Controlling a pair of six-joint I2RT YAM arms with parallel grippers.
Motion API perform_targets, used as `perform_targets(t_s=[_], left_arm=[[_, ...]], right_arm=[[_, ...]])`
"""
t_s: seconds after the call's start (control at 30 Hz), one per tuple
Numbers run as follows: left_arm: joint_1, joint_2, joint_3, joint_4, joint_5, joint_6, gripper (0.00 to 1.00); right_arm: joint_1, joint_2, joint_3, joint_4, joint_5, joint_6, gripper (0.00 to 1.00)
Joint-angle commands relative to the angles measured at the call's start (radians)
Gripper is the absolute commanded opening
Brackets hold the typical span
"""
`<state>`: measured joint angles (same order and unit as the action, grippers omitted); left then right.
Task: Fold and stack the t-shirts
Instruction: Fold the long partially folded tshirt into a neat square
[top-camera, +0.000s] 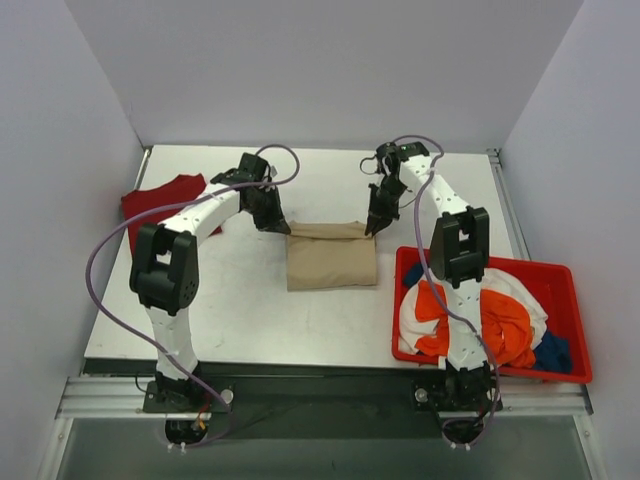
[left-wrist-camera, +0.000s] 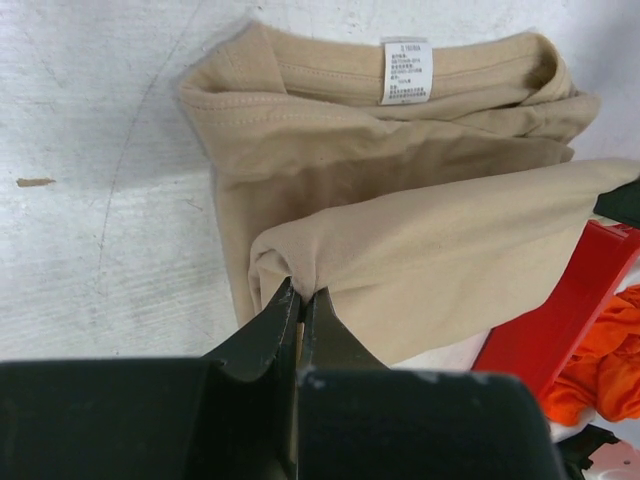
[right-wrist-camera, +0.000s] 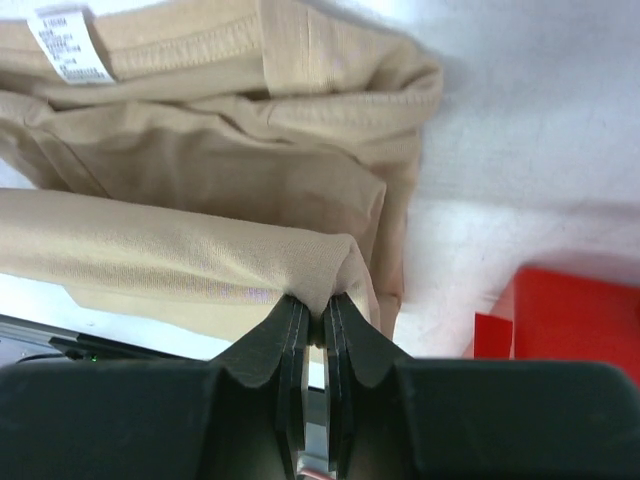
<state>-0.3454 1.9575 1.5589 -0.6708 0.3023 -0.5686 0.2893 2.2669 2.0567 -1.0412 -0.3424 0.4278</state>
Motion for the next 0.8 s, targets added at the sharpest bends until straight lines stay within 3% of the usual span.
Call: perform_targets(t_s=[0.0,0.3,0.37,0.4,0.43,0.5,0.6,0.77], left_arm=[[0.029,0.011,0.058,0.019,-0.043,0.019,0.0],[0.04,0.034,0.07,0.031,-0.068,0.021,0.0],[0.042,0.031,0.081,0.051,-0.078,0.021,0.29],[0.042,0.021,0.087,0.057,-0.094,0.019,0.4],[0.042,0.014,0.099,0.069,-0.104,0.019,0.53],[0.042,-0.017,0.101,0.086,-0.13,0.027,0.61],[0.042,-0.072,0.063,0.141,-0.126,0.045,0.66],[0.042,-0.153,-0.083,0.238,-0.068,0.061,0.68]], right_arm=[[-0.019,0.029,0.069,-0.066,0.023,-0.021,0.0],[-0.027,0.1,0.15,-0.065,0.031,-0.014,0.0],[-0.027,0.117,0.18,-0.06,0.028,-0.017,0.24],[-0.027,0.121,0.216,-0.056,0.022,-0.023,0.46],[-0.026,0.123,0.232,-0.053,0.019,-0.023,0.53],[-0.027,0.103,0.259,-0.04,0.02,-0.027,0.64],[-0.027,0.045,0.261,0.004,0.036,-0.034,0.68],[-0.007,-0.099,0.09,0.093,0.043,-0.07,0.68]])
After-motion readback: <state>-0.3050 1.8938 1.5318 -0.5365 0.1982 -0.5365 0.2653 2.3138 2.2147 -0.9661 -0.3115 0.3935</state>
